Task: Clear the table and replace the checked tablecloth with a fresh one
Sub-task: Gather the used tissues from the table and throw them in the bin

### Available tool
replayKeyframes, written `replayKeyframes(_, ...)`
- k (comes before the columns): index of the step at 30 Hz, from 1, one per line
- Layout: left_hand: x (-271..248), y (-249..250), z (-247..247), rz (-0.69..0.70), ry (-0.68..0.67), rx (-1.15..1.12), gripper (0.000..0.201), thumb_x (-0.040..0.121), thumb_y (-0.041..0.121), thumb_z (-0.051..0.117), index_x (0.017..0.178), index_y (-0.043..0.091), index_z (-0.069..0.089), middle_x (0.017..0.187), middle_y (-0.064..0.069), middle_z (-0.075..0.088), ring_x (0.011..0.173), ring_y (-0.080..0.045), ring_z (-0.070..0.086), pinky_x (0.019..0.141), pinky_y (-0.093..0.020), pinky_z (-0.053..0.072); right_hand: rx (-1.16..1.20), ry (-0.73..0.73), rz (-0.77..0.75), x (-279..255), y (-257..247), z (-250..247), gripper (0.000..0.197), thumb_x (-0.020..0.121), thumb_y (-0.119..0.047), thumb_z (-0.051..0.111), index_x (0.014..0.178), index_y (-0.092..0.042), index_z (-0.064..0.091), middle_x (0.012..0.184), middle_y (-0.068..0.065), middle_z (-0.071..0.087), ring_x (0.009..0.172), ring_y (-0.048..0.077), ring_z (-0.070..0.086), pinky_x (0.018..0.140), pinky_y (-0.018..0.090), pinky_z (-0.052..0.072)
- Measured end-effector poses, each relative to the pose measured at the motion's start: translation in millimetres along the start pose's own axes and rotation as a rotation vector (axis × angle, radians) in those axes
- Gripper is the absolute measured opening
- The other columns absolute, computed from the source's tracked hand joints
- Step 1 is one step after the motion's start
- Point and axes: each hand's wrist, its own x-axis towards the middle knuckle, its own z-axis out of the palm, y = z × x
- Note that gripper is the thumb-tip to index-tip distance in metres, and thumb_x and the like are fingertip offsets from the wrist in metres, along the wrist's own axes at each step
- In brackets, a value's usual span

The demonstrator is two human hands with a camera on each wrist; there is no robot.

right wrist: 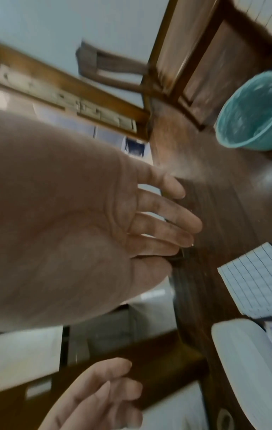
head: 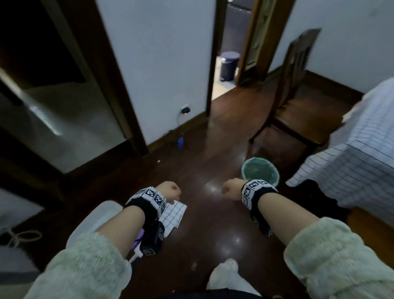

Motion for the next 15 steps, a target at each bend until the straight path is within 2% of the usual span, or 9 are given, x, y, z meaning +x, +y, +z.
replayKeyframes(3,30.5,74.1,26.7,0.116,-0.05,0.094,0.016,0.093,0.015,0.049,0.091,0.012,0.064,0.096,-0.012,0.071,0.071,-0.018,0.061,0.062,-0.026,0.048,0.149,0.075,0.081,-15.4,61.6,-8.9,0.027,0.09,-0.028,0.056,0.115,-0.02,0.065,0.12,0.005,0.064,0.112,0.026,0.06,0.093,0.032,0.048)
replayKeyframes(5,50.8,122.9,50.4,0.189,-0.097,0.138,0.018,0.093,0.018,0.051,0.098,0.01,0.067,0.096,-0.011,0.072,0.072,-0.02,0.062,0.068,-0.026,0.049,0.236,0.112,0.131,-25.4,101.7,-13.0,0.028,0.091,-0.025,0.054,0.116,-0.02,0.065,0.12,0.004,0.064,0.112,0.025,0.059,0.095,0.034,0.047)
replayKeyframes(9,79.3,212.0,104.5,0.343,-0.195,0.269,0.02,0.09,0.012,0.051,0.102,0.009,0.067,0.085,-0.005,0.068,0.067,-0.016,0.061,0.064,-0.023,0.049,0.396,0.201,0.255,-44.9,180.8,-11.8,0.029,0.093,-0.025,0.052,0.118,-0.019,0.065,0.122,0.003,0.064,0.115,0.023,0.057,0.097,0.034,0.046)
replayKeyframes(10,83.8,231.0,118.3,0.366,-0.22,0.299,0.02,0.09,0.011,0.051,0.103,0.008,0.067,0.087,-0.007,0.068,0.068,-0.016,0.061,0.064,-0.023,0.049,0.432,0.209,0.281,-50.8,199.4,-9.5,0.029,0.093,-0.026,0.053,0.118,-0.018,0.064,0.122,0.003,0.063,0.115,0.023,0.057,0.097,0.033,0.046)
replayKeyframes(13,102.5,281.4,156.9,0.44,-0.288,0.392,0.022,0.089,0.014,0.054,0.104,0.008,0.069,0.101,-0.01,0.069,0.088,-0.021,0.065,0.075,-0.027,0.051,0.525,0.226,0.35,-71.6,250.7,-2.9,0.029,0.094,-0.026,0.054,0.12,-0.016,0.063,0.123,0.003,0.063,0.115,0.022,0.057,0.092,0.029,0.045)
replayKeyframes(15,112.6,310.2,178.0,0.471,-0.348,0.427,0.023,0.091,0.015,0.053,0.106,0.007,0.068,0.1,-0.009,0.068,0.088,-0.022,0.065,0.075,-0.026,0.051,0.563,0.24,0.403,-87.2,278.8,-0.8,0.03,0.094,-0.024,0.054,0.121,-0.015,0.063,0.122,0.004,0.063,0.114,0.022,0.057,0.094,0.031,0.047)
